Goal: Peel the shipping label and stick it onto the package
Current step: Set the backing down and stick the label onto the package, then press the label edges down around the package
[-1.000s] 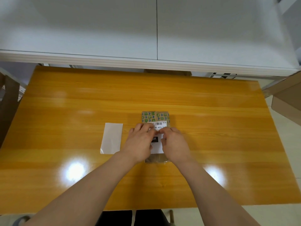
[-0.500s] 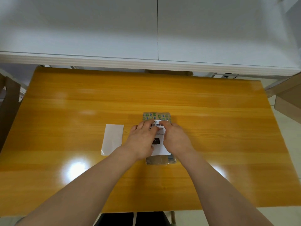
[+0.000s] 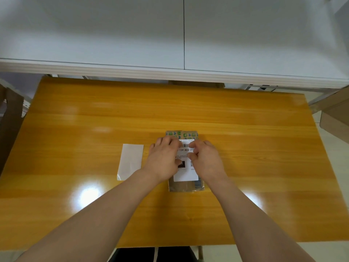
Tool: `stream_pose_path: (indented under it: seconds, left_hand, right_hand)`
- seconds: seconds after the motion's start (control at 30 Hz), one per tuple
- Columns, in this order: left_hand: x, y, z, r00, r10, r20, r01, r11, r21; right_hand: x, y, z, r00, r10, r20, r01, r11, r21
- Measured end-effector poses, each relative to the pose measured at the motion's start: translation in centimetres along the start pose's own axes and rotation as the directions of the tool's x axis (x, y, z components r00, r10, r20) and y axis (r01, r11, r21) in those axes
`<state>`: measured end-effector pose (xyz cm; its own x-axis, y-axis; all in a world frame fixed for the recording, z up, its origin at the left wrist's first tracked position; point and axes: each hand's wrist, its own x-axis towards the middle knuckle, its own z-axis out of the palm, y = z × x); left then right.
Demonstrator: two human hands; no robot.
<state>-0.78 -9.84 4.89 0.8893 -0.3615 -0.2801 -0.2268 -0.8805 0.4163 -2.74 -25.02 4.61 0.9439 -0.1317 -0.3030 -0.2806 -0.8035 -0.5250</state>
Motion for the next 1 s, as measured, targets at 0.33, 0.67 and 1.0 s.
stream_pose_path:
  seconds: [0.33,0.67,1.0]
  left_hand:
    - [2.2,-0.5,0.0,0.986,-0.159,-0.049,0.148,0.972,-0.183]
    - [3.8,-1.3,-0.2,0.977,-0.176,0.122,0.211,0.894,-0.395]
    - [3.8,-1.8,0.6,0.933,-0.281,0.226,0.358,0.645,-0.675]
  right_hand:
    - [1.3,0.1,0.1,0.998,-0.034,0.048,0.034,0.999,0.01]
    - [3.7,-0.4,-1.2,0.978,-0.011,0.209,0.02,0.999,-0.041]
    - [4.8,-0.2,0.0,0.983,0.141,0.116,-0.167,0.954,0.249]
